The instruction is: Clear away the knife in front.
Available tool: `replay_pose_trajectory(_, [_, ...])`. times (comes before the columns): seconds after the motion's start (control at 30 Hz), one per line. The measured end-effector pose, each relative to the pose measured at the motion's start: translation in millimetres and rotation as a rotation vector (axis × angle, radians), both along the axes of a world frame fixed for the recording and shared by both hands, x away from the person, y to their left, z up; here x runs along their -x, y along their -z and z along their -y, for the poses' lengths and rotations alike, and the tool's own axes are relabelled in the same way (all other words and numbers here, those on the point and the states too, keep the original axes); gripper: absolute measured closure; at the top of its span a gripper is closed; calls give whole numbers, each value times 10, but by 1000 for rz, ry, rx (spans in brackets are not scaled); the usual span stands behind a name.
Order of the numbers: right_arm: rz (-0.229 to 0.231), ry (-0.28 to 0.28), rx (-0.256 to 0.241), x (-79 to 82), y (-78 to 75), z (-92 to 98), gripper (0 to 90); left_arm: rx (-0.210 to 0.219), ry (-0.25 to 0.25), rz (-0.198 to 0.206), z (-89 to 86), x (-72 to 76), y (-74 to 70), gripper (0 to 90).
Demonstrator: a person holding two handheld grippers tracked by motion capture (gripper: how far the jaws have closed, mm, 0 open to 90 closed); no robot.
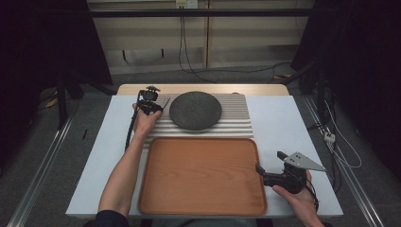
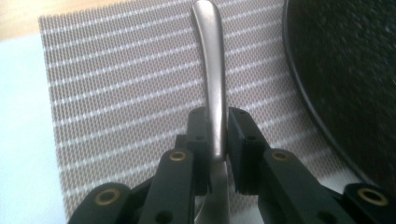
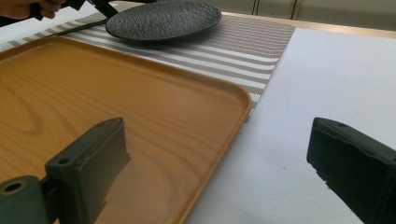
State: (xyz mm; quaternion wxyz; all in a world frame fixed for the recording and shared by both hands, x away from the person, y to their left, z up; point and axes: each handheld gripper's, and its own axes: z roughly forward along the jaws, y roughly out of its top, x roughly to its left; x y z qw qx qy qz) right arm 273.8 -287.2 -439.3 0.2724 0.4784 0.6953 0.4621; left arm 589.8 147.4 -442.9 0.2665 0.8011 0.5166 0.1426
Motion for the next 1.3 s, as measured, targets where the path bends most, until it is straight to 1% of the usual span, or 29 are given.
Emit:
replay_pose_trajectory(0.07, [3,-3,1,3,-1,-5,49,18,14,-5,-63,46,2,801])
replay_pose_trajectory(0.1, [1,-2,1,6,-2,-8,49,18,14,-5,-63,46,2,800])
replay_pose_trajectory(0.13, [0,-2,1,7,-2,-9,49,25,30,-18,-113,93,-7,800])
replay_pose_trajectory(0.17, [0,-2,2,8,-1,-9,49,19,44,-26,-137,111,-16,800])
replay_pose_trajectory(0.33, [-1,1,4,0,2,-6,51,23,51,-44,-218,156,-28,798])
replay_pose_trajectory(0.37, [-2,2,5,0,1,-9,51,15,47,-48,-214,161,-28,794])
replay_pose_trajectory(0.4, [-4,2,5,1,1,-12,51,3,48,-44,-203,159,-26,787])
replay_pose_trajectory(0.43, [-4,1,5,2,1,-15,51,0,45,-41,-188,157,-27,782])
replay_pose_trajectory(0.5, [-4,0,6,2,1,-16,51,-2,39,-34,-170,153,-22,764])
replay_pose_trajectory(0.57, [-4,-1,5,-2,3,-15,51,-7,35,-27,-144,139,-18,771])
replay_pose_trajectory(0.6, [-2,-1,7,-4,4,-12,51,-10,28,-15,-136,130,-10,771])
replay_pose_trajectory(0.63, [-3,0,7,-6,5,-11,51,-5,23,-14,-133,123,-7,777])
replay_pose_trajectory(0.7, [-4,-2,6,-4,4,-11,51,10,26,-28,-149,99,-10,779])
replay_pose_trajectory(0.83, [-5,-4,6,0,3,-14,51,-2,32,-32,-135,95,-15,786])
replay_pose_trajectory(0.87, [-5,-5,6,-1,3,-15,51,-14,38,-34,-122,90,-20,789])
replay_pose_trajectory(1.03, [-5,-7,10,-10,5,-27,51,-18,43,-44,-119,71,-26,794])
replay_pose_trajectory(1.1, [-4,-10,11,-8,5,-28,51,-18,38,-64,-117,51,-36,793])
replay_pose_trajectory(1.17, [-3,-10,10,-10,6,-25,51,-20,38,-64,-112,45,-36,793])
replay_pose_trajectory(1.3, [-4,-10,9,-3,4,-18,51,-32,56,-76,-110,36,-48,798])
